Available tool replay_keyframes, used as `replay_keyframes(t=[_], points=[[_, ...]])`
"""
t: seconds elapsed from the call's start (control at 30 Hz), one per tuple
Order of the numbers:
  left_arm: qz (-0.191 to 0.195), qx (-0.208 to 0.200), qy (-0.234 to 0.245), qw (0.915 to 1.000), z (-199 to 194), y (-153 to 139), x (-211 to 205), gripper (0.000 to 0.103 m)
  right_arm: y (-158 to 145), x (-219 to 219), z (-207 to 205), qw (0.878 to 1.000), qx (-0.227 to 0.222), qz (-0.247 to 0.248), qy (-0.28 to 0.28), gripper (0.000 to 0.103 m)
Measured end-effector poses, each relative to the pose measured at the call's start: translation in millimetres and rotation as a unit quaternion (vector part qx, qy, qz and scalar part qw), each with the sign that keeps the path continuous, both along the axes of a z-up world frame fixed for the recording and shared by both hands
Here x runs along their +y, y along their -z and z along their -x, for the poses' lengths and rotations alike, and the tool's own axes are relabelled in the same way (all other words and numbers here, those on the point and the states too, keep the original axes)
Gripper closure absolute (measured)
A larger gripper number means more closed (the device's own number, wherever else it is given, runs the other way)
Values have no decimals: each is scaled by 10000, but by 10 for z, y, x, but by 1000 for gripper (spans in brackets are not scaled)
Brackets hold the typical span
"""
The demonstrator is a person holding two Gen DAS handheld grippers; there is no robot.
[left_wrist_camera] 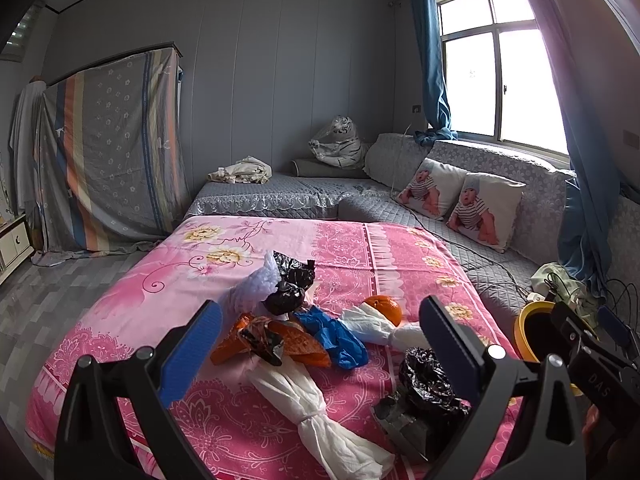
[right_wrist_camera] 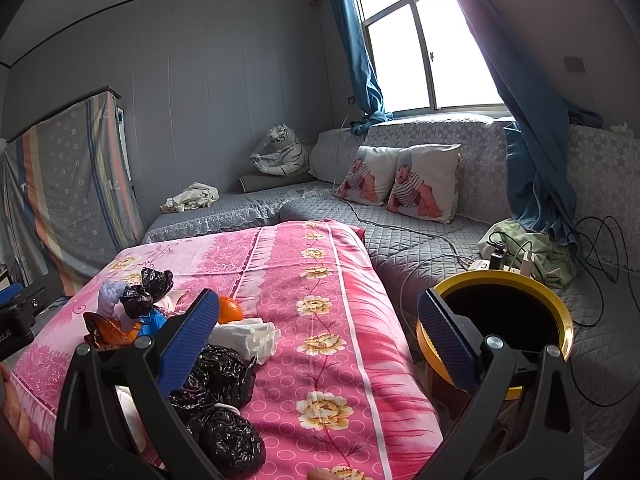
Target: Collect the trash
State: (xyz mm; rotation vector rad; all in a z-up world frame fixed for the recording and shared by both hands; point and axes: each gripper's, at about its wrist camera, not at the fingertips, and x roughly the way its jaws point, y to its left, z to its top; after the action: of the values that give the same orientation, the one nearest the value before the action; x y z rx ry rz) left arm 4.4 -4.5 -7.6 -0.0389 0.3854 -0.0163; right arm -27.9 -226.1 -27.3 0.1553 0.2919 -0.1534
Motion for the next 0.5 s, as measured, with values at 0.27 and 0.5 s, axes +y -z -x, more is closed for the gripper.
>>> replay_keyframes(t=[0.27, 0.5], points=[[6, 20, 6, 10000, -4, 10, -10, 8, -4, -11, -10, 10000, 13, -24, -11, 8], [10, 33, 17, 10000, -6, 16, -14, 8, -5, -11, -12, 10000, 25, -10, 0, 8]])
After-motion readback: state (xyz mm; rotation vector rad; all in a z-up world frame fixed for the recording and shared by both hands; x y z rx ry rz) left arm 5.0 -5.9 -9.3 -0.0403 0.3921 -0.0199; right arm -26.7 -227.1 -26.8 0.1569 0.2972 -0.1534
